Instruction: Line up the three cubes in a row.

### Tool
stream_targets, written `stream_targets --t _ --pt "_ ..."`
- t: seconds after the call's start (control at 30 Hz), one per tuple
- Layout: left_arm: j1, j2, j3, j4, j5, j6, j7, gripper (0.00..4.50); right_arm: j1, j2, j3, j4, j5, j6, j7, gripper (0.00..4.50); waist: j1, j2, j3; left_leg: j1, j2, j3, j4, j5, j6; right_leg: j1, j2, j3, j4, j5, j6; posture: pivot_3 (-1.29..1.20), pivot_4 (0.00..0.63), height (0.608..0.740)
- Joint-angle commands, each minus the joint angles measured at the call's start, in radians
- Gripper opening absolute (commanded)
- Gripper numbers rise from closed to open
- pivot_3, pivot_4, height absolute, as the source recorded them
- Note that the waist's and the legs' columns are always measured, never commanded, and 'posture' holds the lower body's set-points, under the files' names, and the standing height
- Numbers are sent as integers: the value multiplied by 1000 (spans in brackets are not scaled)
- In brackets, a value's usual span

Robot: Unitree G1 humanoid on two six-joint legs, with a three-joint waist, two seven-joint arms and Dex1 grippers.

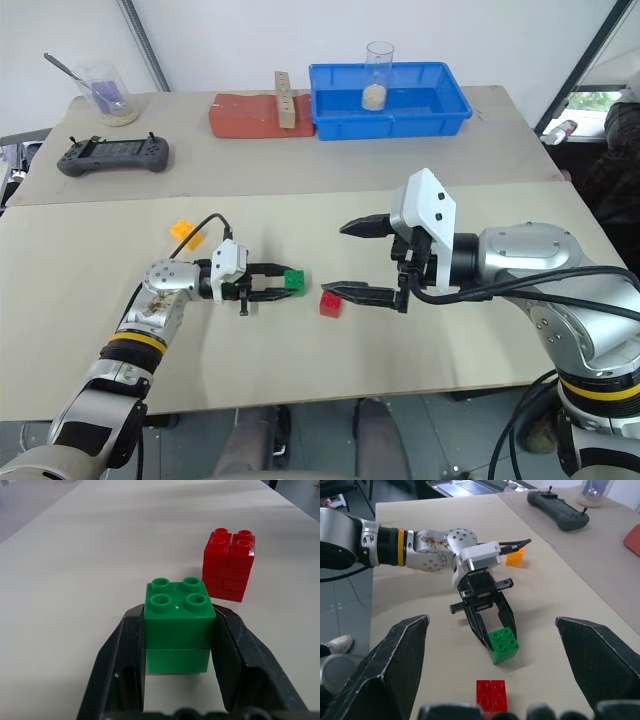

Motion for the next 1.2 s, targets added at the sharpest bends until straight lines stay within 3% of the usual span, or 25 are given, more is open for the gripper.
stream_targets --t 0.03,0.9,1.1,1.13,1.2 --pt "5 30 16 -35 -7 15 -26 1295 4 -14 -35 -17 6 -28 5 4500 0 -1 0 0 0 0 1 0 0 0 0 0 0 -3 5 0 150 740" --pt "48 72 5 -67 -7 56 -98 1295 47 -12 -30 -16 0 -60 15 4500 -1 -1 0 3 1 -1 3 1 -1 2 1 0 2 -6 -1 0 150 740" --pt "35 66 7 -27 9 33 -95 4182 38 -11 -24 -14 0 -58 17 4500 0 -1 0 3 1 -1 3 1 -1 2 1 0 2 -6 -1 0 150 740" --pt "32 64 8 -22 10 31 -97 4461 37 -11 -22 -12 -1 -59 18 4500 1 -1 0 3 1 -1 3 1 -1 2 1 0 2 -6 -1 0 150 740" --pt "23 70 18 -24 6 34 -102 4461 31 -10 -16 -4 -7 -64 23 4500 1 -1 0 3 1 -1 3 1 -1 2 1 0 2 -5 -1 0 150 740"
